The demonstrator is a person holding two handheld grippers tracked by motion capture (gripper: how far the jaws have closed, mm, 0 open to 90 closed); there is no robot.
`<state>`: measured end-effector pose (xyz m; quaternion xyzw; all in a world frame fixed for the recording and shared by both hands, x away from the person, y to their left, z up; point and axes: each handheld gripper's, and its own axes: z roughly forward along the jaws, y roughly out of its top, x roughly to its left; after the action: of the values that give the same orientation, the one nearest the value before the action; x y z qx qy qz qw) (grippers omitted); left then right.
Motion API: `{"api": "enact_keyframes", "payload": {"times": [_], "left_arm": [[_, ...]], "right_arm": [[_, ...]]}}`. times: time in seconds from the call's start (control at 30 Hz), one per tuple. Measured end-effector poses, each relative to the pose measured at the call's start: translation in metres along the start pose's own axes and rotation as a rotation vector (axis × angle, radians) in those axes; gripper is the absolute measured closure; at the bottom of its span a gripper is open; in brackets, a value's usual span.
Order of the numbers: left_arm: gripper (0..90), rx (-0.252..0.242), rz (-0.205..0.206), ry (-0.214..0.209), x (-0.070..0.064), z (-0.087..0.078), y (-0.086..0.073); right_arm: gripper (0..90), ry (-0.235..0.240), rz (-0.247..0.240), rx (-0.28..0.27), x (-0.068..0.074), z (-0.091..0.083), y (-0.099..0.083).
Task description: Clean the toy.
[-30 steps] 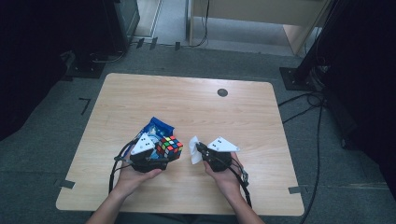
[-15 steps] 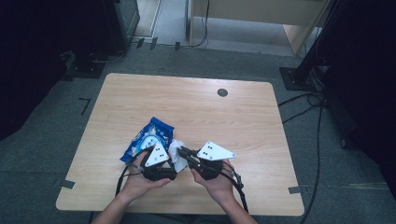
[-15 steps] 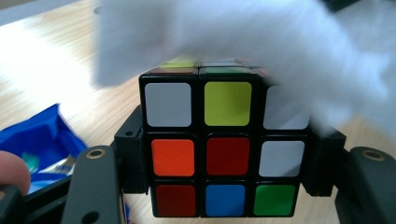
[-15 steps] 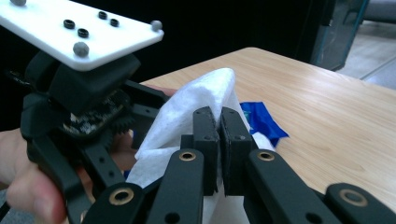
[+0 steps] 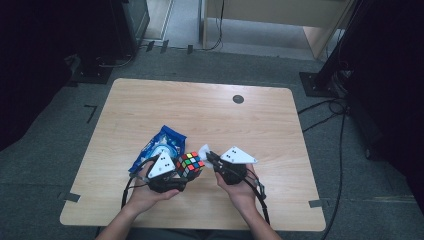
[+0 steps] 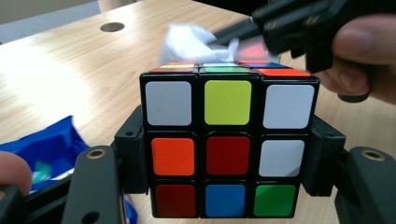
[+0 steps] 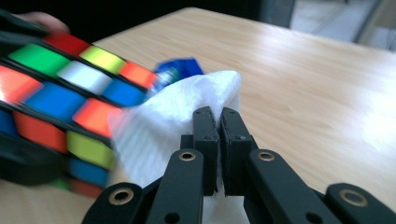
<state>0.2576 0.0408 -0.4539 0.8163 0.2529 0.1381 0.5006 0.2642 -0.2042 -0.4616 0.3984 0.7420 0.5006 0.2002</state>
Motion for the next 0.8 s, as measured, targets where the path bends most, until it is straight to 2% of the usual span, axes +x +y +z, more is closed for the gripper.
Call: {"api": "enact_keyframes", "payload": {"times": [0.07,0.13,0.2,0.27,0.33,0.4,0.5,0.6,0.8], "left_arm": [[34.1,0.014,0.003,0.009,0.001,0.001,-0.001],[34.1,0.033,0.012,0.019,0.0,0.004,-0.002],[34.1,0.037,0.016,0.014,-0.002,0.007,-0.003],[34.1,0.047,0.031,0.012,-0.006,0.009,-0.003],[34.1,0.046,0.038,0.002,-0.009,0.01,-0.002],[34.1,0.042,0.042,-0.009,-0.011,0.01,-0.002],[34.1,0.032,0.031,-0.014,-0.01,0.008,-0.001],[34.1,0.027,0.018,-0.021,-0.008,0.007,-0.001],[34.1,0.02,0.015,-0.019,-0.005,0.004,-0.001]], "right_arm": [[87.6,0.006,0.015,-0.023,-0.002,-0.005,0.002],[87.6,0.034,0.001,-0.067,0.004,-0.014,0.01],[87.5,0.082,-0.028,-0.114,0.015,-0.022,0.019],[87.4,0.149,-0.049,-0.148,0.028,-0.027,0.025],[87.3,0.216,-0.049,-0.153,0.04,-0.028,0.028],[87.3,0.244,-0.057,-0.135,0.048,-0.025,0.027],[87.2,0.232,-0.055,-0.111,0.047,-0.018,0.021],[87.2,0.227,-0.011,-0.109,0.038,-0.015,0.016],[86.5,0.141,0.019,-0.079,0.014,-0.011,0.005]]}}
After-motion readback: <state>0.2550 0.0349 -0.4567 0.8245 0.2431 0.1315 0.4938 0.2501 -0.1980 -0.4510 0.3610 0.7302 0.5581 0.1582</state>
